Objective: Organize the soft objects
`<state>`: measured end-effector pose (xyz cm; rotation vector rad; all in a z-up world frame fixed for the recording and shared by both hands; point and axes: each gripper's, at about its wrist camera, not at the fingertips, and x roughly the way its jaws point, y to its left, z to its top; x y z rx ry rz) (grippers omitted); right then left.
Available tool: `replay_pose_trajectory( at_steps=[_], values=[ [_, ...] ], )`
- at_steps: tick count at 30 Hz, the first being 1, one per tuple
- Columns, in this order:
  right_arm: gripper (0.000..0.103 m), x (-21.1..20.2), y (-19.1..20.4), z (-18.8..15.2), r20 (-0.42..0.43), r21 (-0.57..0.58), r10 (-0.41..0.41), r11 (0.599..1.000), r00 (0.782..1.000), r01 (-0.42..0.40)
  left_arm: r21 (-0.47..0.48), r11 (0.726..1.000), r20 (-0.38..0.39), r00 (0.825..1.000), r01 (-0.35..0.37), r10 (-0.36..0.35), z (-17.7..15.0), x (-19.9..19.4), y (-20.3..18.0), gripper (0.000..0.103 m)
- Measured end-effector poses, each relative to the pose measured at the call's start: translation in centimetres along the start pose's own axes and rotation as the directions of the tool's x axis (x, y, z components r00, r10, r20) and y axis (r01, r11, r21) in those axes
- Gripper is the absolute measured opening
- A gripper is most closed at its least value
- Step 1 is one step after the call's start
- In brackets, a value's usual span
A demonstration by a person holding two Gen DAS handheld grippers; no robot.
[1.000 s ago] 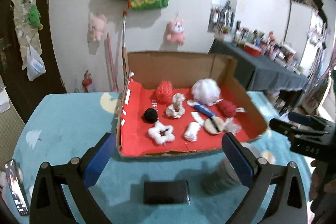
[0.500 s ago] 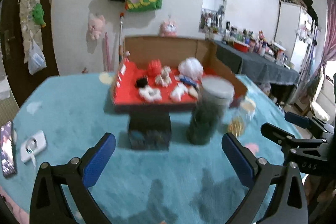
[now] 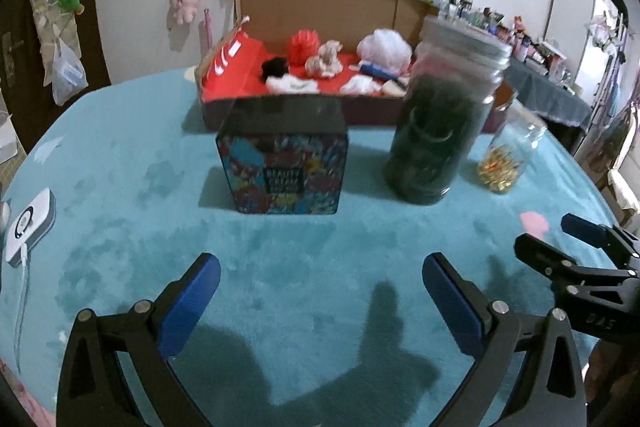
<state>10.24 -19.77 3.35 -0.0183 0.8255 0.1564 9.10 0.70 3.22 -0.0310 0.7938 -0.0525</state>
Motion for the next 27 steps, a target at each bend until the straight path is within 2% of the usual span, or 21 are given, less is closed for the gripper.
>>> replay_pose_trajectory(
  at_steps=[9,27],
  values=[
    [0.093,1.6,-0.2,-0.5,-0.043,0.0,-0.017,1.0,0.999,0.017,0.0,0.998,-0.067,0.996,-0.059,0.059,-0.4,1.9,-0.1,0.103],
    [0.095,1.7,-0.1,-0.6,-0.049,0.006,-0.044,0.999,0.998,0.044,0.005,0.997,-0.076,0.994,-0.082,0.083,-0.8,1.8,-0.4,0.103]
  ],
)
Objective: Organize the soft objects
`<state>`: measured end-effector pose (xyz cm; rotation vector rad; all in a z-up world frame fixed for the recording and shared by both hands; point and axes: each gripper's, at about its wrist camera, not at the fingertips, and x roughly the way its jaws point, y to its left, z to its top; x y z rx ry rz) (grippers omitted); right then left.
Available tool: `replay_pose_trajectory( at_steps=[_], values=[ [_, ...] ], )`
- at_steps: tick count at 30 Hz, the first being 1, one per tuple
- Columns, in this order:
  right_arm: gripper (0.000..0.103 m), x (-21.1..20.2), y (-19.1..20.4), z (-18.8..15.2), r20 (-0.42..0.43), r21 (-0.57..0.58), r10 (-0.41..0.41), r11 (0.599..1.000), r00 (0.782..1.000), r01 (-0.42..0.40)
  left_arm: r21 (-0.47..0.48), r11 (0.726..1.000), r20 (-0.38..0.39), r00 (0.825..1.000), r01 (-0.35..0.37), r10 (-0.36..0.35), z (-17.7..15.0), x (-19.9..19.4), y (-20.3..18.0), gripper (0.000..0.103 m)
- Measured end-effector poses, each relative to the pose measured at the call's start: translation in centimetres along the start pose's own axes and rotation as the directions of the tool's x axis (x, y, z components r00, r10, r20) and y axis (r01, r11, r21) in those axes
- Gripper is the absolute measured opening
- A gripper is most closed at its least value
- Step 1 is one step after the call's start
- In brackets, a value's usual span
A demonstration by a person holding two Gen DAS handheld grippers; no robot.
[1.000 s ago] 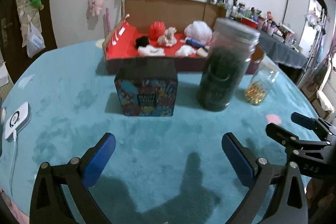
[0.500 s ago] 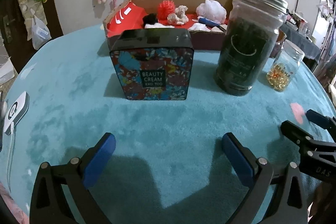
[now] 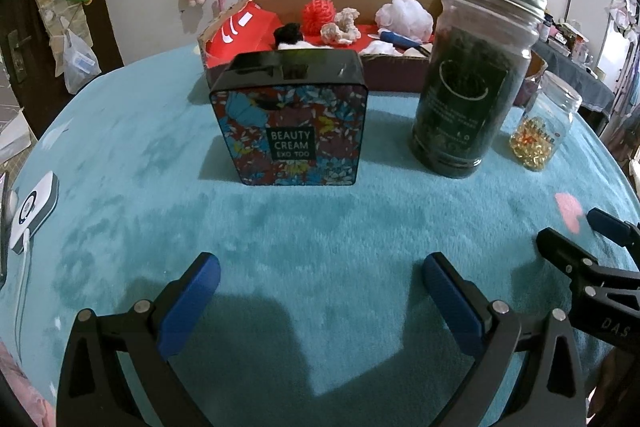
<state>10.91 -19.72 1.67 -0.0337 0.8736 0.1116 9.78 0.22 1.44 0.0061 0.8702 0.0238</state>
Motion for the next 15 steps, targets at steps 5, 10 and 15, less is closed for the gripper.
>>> replay_pose_trajectory(
  at_steps=[5,10,15],
  values=[
    [0.096,-0.04,0.01,-0.11,0.006,0.0,-0.003,1.0,1.0,0.003,-0.002,1.0,0.001,1.0,0.001,-0.001,0.03,0.07,0.02,0.103],
    [0.097,0.04,0.07,-0.09,0.005,0.001,-0.005,1.0,1.0,0.005,-0.004,1.0,0.005,1.0,0.0,0.0,-0.04,-0.04,0.09,0.103],
    [0.098,0.06,0.09,-0.15,0.006,0.002,-0.004,1.0,1.0,0.004,-0.004,1.0,0.005,1.0,-0.001,0.001,-0.06,-0.06,0.06,0.103]
  ],
)
